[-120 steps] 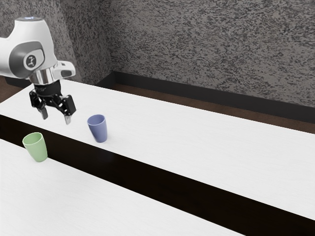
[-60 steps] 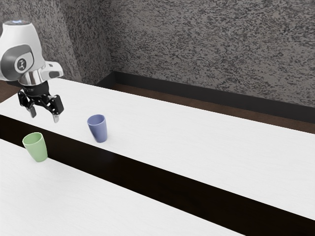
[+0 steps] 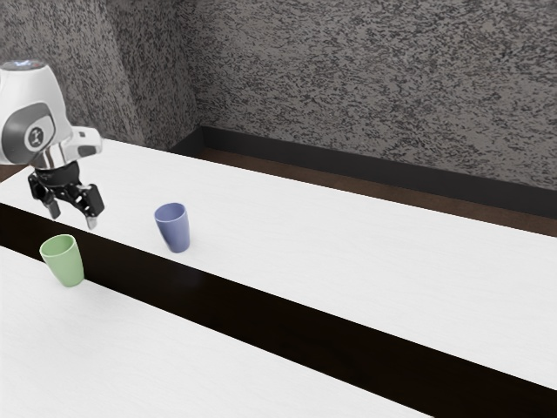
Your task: Place the left cup onto the right cup
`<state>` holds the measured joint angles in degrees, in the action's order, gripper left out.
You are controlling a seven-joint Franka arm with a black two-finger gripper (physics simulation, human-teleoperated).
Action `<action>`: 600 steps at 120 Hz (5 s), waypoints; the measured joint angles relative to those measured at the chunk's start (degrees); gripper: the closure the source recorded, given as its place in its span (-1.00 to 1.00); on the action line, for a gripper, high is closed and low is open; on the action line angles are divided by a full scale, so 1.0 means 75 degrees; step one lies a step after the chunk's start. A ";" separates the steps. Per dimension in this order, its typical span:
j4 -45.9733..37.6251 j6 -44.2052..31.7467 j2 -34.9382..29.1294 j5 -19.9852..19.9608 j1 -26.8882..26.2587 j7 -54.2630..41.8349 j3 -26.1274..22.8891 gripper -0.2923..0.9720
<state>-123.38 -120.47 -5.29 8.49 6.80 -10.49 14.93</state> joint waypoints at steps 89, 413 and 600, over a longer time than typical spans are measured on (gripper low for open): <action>-0.0027 -0.0890 0.0780 -0.0234 0.0347 -0.1490 0.0879 -0.54; 0.0651 -0.2080 0.3127 -0.2004 0.0322 -0.3800 0.0893 -0.42; 0.0637 -0.2267 0.2639 -0.2140 0.0276 -0.3870 0.0497 0.70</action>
<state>-118.60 -137.47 14.50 -7.56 8.87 -39.51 18.66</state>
